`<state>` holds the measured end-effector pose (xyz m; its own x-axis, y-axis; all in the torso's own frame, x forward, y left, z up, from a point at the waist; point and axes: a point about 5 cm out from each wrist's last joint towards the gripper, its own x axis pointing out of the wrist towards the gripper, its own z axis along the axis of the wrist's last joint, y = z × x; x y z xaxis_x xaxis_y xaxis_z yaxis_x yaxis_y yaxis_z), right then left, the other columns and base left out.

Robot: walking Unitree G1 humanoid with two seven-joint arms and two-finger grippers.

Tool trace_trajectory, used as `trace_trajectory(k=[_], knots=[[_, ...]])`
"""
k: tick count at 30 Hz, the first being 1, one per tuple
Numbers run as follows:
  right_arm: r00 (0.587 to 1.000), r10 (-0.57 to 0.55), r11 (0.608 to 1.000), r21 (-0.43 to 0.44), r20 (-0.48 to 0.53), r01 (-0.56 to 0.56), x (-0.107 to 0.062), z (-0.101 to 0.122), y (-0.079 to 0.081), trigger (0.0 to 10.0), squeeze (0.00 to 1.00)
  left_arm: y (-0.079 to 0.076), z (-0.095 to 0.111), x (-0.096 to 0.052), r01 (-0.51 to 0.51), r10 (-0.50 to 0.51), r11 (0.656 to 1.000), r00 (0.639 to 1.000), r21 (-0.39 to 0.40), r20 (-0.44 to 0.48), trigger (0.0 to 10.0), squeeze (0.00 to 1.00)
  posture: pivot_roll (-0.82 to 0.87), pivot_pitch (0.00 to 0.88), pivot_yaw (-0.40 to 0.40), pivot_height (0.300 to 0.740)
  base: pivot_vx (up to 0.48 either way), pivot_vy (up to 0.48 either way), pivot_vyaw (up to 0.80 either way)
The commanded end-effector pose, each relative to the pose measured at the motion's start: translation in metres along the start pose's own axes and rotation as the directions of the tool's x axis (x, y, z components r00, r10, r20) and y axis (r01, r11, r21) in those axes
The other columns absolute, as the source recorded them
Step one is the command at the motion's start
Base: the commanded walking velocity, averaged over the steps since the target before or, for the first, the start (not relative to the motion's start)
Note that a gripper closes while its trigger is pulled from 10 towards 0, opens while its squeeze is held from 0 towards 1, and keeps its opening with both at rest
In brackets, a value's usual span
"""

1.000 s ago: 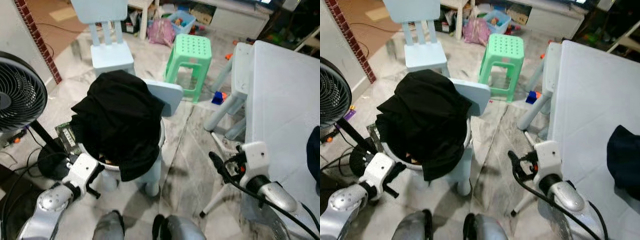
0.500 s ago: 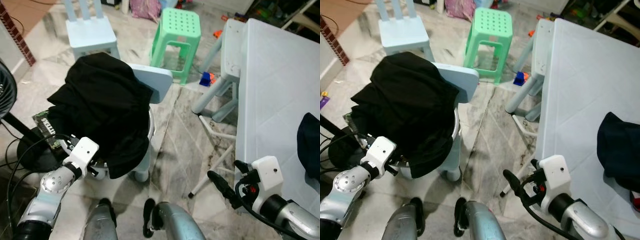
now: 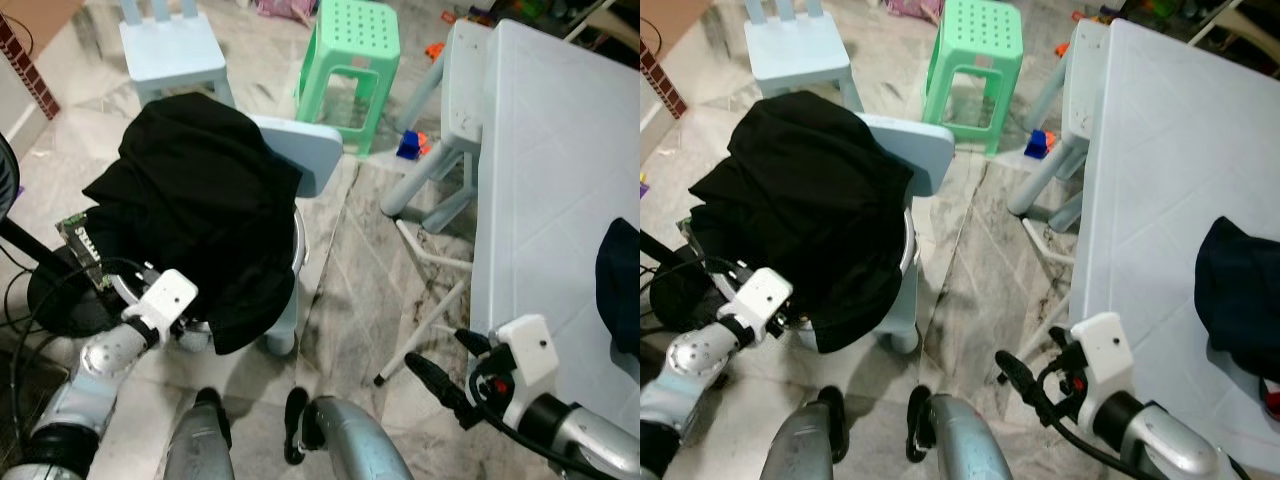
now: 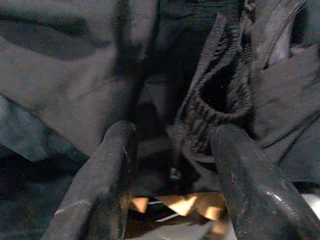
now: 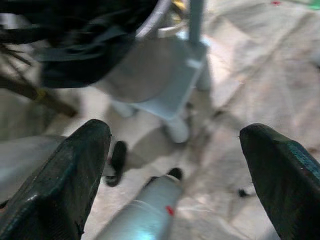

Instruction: Hang hanger

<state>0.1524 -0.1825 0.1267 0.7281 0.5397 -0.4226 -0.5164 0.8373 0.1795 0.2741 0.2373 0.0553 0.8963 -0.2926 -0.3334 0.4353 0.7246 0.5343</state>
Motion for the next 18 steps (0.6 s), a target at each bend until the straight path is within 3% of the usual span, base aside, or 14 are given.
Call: trace_trajectory(k=[1,10,18], knots=[[0.998,0.056,0.998,0.008,-0.005,-0.056,-0.001,0.003,0.005,10.0,0.00,-0.006,-0.006,-0.001,0.015,-0.014,0.999,1.000,0.041,-0.014,10.0,1.00,-0.14,0.280,-0.199,0.740,0.000,0.000,0.00],[0.988,0.152,0.988,0.007,0.035,-0.152,0.011,0.019,0.008,10.0,0.00,-0.002,-0.007,0.006,0.000,0.000,0.999,1.000,0.038,0.004,10.0,1.00,-0.14,0.261,-0.198,0.740,0.000,0.000,0.00],[0.988,0.152,0.988,-0.006,0.019,-0.152,0.007,0.019,0.009,10.0,0.00,0.003,-0.001,0.016,-0.013,0.012,0.999,1.000,0.042,0.021,10.0,1.00,-0.17,0.263,-0.204,0.740,0.000,0.000,0.00]])
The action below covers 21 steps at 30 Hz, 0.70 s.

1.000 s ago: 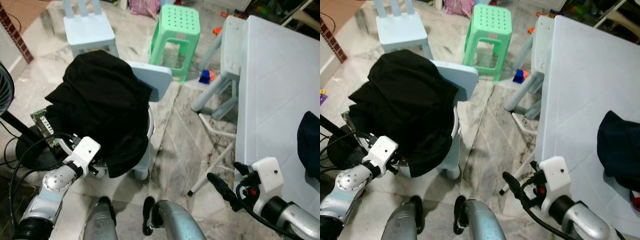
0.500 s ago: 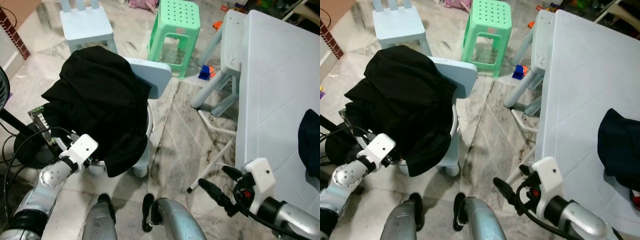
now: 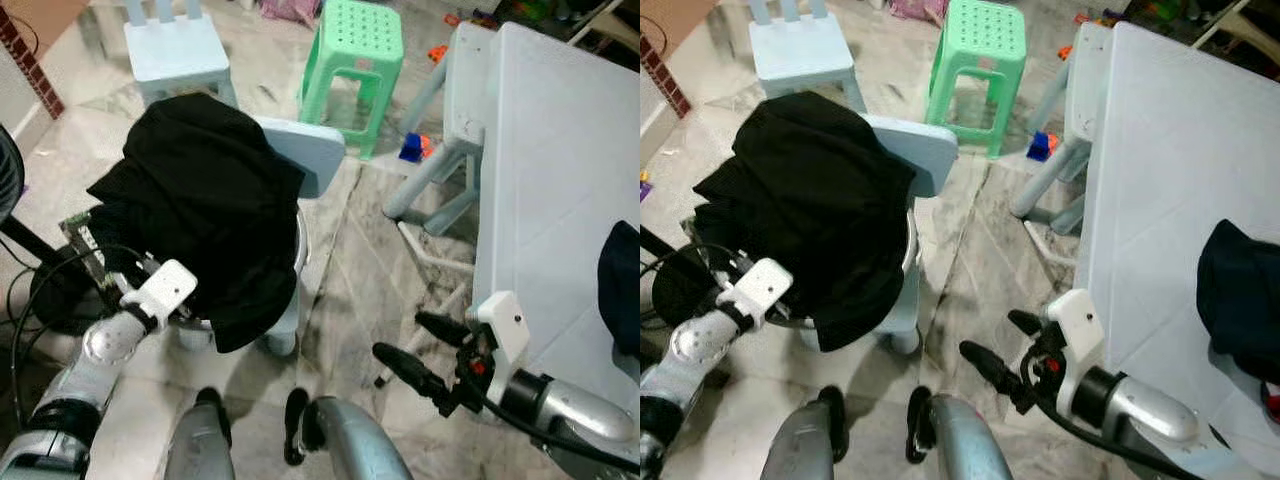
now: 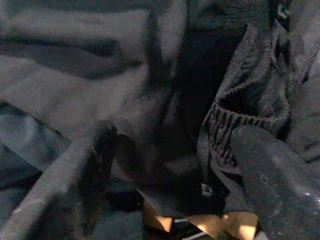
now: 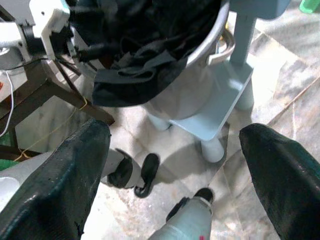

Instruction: Hang hanger

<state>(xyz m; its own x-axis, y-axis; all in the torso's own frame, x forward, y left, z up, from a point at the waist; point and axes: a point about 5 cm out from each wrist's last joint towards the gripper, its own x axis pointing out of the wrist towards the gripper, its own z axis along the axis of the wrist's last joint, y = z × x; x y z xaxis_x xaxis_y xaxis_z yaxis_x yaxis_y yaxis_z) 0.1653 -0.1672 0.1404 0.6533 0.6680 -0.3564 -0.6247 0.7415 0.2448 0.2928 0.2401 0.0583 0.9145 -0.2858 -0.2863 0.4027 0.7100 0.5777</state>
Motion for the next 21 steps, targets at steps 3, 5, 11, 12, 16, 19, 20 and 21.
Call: trace_trajectory(k=[3,5,11,12,16,19,20,21], knots=[[1.000,-0.016,1.000,-0.007,-0.024,0.016,-0.008,0.000,0.000,10.0,0.00,-0.010,-0.002,0.005,0.030,-0.030,1.000,0.999,0.002,-0.011,10.0,1.00,-0.18,0.272,-0.205,0.740,0.000,0.000,0.00],[0.999,-0.021,1.000,-0.007,-0.031,0.020,-0.010,0.000,0.000,10.0,0.00,-0.012,-0.002,0.008,0.050,-0.050,0.999,0.999,0.011,-0.014,10.0,0.80,-0.19,0.278,-0.207,0.740,0.000,0.000,0.00],[0.999,-0.028,1.000,-0.004,-0.045,0.028,-0.013,0.000,0.002,10.0,0.00,-0.018,-0.001,0.014,0.100,-0.100,0.995,0.995,-0.003,-0.032,10.0,0.00,-0.21,0.290,-0.211,0.740,0.000,0.000,0.00],[0.998,-0.033,0.999,-0.005,-0.053,0.033,-0.014,-0.001,0.002,10.0,0.00,-0.021,-0.001,0.016,0.118,-0.118,0.993,0.993,-0.014,-0.031,10.0,0.00,-0.21,0.293,-0.213,0.740,0.000,0.000,0.00],[0.997,-0.048,0.999,-0.008,-0.066,0.048,-0.017,-0.002,0.000,10.0,0.00,-0.026,0.000,0.019,0.146,-0.147,0.989,0.988,-0.027,-0.035,0.0,0.00,-0.22,0.296,-0.214,0.740,0.000,0.000,0.00],[0.996,-0.059,0.998,-0.012,-0.066,0.058,-0.019,-0.001,-0.001,10.0,0.00,-0.027,0.001,0.020,0.152,-0.153,0.988,0.988,-0.010,-0.034,0.0,0.00,-0.24,0.299,-0.212,0.740,0.000,0.000,0.00],[0.996,-0.067,0.998,-0.011,-0.063,0.066,-0.019,0.000,-0.001,10.0,0.00,-0.026,0.002,0.021,0.152,-0.153,0.988,0.988,-0.014,-0.031,0.0,0.00,-0.24,0.299,-0.212,0.740,0.000,0.000,0.00],[0.996,-0.071,0.997,-0.012,-0.063,0.070,-0.020,0.000,-0.002,10.0,0.00,-0.026,0.002,0.022,0.153,-0.153,0.988,0.988,-0.011,-0.031,0.0,0.00,-0.24,0.299,-0.212,0.740,0.000,0.000,0.00]])
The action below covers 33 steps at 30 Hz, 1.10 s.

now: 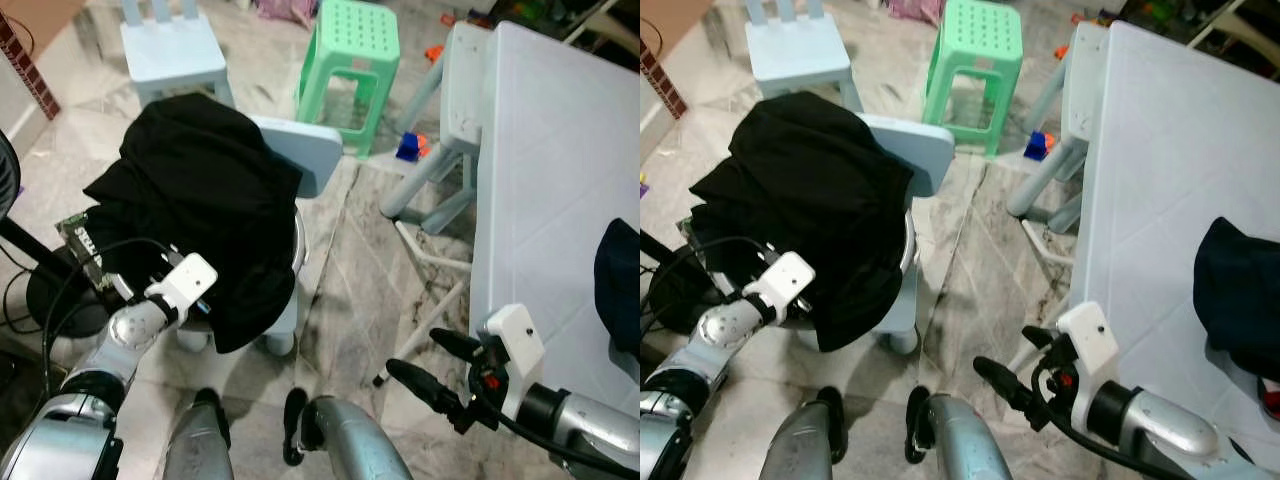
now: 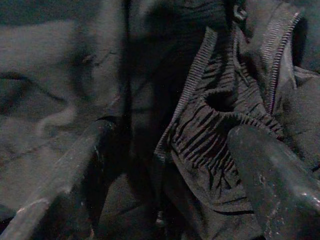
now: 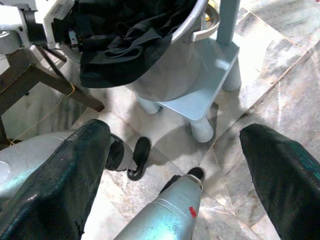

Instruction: Hang hanger

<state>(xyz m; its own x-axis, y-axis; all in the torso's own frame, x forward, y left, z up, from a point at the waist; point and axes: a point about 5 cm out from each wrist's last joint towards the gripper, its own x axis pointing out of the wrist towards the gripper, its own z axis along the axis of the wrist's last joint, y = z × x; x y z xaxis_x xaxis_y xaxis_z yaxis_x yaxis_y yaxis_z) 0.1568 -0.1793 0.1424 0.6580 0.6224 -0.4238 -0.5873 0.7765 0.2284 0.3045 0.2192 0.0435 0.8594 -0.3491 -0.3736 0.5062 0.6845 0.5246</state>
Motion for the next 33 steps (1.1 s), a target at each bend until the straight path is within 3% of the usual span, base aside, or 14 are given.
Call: trace_trajectory(k=[1,33], knots=[[1.000,-0.022,1.000,-0.015,-0.003,0.022,-0.006,0.002,0.001,10.0,0.00,-0.007,0.001,0.002,0.038,-0.038,0.999,0.999,0.014,0.002,0.0,0.00,-0.24,0.300,-0.210,0.740,0.000,0.000,0.00],[0.998,-0.059,0.998,-0.006,0.015,0.059,0.006,0.002,-0.003,10.0,0.00,-0.004,0.004,0.003,0.073,-0.074,0.997,0.997,0.007,0.026,0.0,0.00,-0.21,0.290,-0.189,0.740,0.000,0.000,0.00]])
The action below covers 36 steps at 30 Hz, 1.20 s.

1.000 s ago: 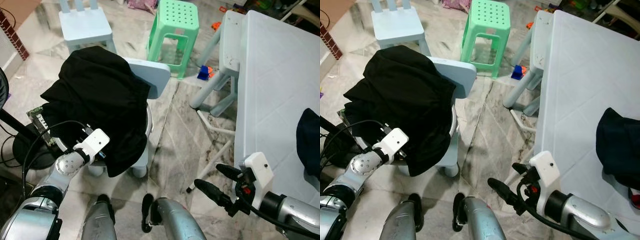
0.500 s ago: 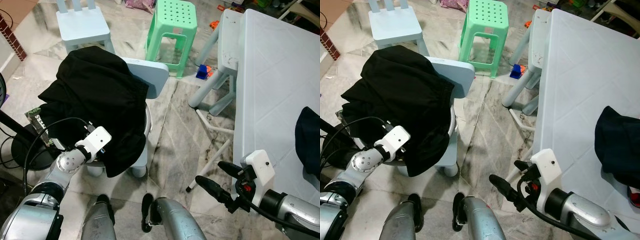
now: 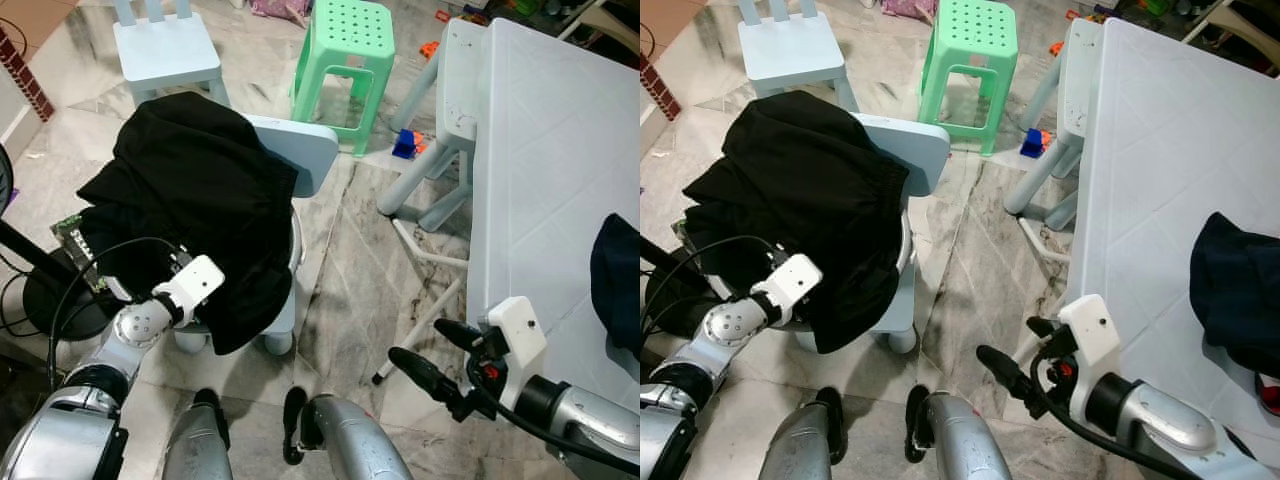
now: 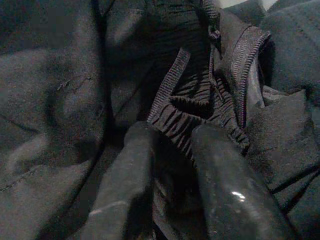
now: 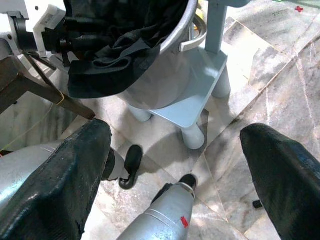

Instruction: Hang hanger

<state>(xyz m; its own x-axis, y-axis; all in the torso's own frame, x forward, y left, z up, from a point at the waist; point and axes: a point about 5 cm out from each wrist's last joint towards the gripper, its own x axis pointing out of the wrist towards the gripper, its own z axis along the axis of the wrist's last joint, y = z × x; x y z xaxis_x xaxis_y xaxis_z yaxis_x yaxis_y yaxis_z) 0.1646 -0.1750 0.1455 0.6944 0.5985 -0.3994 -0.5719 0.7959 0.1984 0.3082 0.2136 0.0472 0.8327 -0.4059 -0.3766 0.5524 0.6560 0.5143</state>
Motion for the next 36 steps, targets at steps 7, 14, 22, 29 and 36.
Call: trace_trajectory(k=[7,14,22,29,36], knots=[[1.000,-0.030,1.000,0.010,-0.003,0.030,0.005,-0.004,-0.004,10.0,0.00,0.008,-0.004,-0.003,-0.041,0.040,0.999,0.999,-0.031,-0.024,0.0,0.00,-0.18,0.272,-0.173,0.740,0.000,0.000,0.00],[0.998,-0.035,0.999,0.016,0.057,0.034,0.027,-0.001,-0.008,10.0,0.00,0.027,0.002,-0.006,-0.170,0.191,0.936,0.981,-0.308,0.040,0.0,0.00,-0.10,0.222,-0.143,0.740,0.000,0.000,0.00],[0.993,-0.040,0.999,0.019,0.111,0.038,0.047,0.003,-0.012,10.0,0.00,0.038,0.033,-0.007,-0.189,0.288,0.883,0.941,-0.430,0.177,0.0,0.00,-0.04,0.178,-0.110,0.740,0.000,0.000,0.00],[0.987,-0.047,0.999,0.022,0.156,0.044,0.064,0.004,-0.011,10.0,0.00,0.019,0.075,-0.017,-0.095,0.247,0.888,0.924,-0.450,0.293,0.0,0.00,0.02,0.145,-0.084,0.740,0.000,0.000,0.00],[0.981,-0.055,0.998,0.027,0.187,0.051,0.075,0.005,-0.010,10.0,0.00,-0.013,0.099,-0.027,0.004,0.108,0.942,0.944,-0.336,0.313,0.0,0.00,0.05,0.126,-0.065,0.740,0.000,0.000,0.00]])
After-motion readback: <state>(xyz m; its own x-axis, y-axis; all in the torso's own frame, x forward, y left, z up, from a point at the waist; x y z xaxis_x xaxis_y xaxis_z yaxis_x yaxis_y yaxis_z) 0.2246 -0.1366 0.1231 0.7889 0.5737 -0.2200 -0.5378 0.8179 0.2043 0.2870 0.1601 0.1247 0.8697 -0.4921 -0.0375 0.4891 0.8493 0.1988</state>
